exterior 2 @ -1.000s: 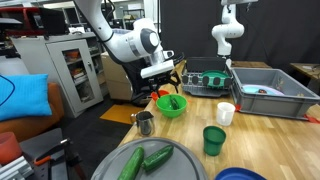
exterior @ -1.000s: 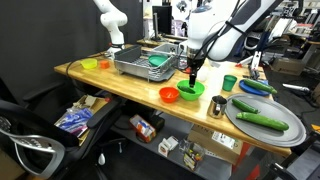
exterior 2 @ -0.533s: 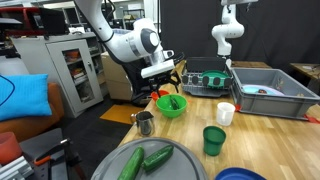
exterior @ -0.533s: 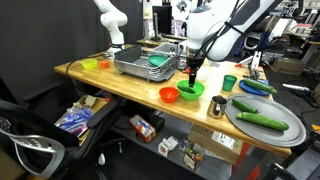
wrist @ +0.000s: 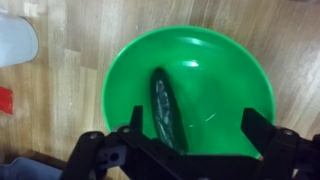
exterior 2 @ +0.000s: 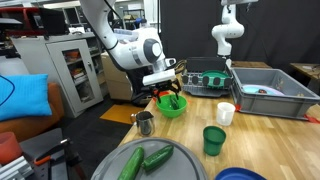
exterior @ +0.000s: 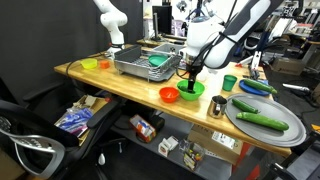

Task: Remove the zucchini from the green bowl and place it on the grey tray

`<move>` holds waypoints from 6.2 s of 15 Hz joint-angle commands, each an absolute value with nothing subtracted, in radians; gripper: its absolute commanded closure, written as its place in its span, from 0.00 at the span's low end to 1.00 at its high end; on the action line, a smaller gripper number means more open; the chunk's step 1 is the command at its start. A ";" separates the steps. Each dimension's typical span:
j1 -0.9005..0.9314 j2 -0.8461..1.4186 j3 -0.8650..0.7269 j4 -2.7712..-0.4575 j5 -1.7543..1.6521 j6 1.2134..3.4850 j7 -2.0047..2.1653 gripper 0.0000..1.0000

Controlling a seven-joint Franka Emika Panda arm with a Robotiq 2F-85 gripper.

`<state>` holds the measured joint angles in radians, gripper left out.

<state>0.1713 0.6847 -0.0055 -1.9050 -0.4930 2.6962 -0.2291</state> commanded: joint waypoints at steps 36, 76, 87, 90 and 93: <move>0.063 0.806 0.028 -1.823 -0.379 2.928 -0.284 0.93; 0.305 0.395 -0.309 -2.260 -0.332 3.176 -0.262 0.93; 0.279 0.318 -0.338 -2.398 -0.338 3.195 -0.263 0.93; 0.254 0.298 -0.354 -2.448 -0.321 3.257 -0.238 0.93; 0.258 0.316 -0.360 -2.428 -0.334 3.238 -0.244 0.73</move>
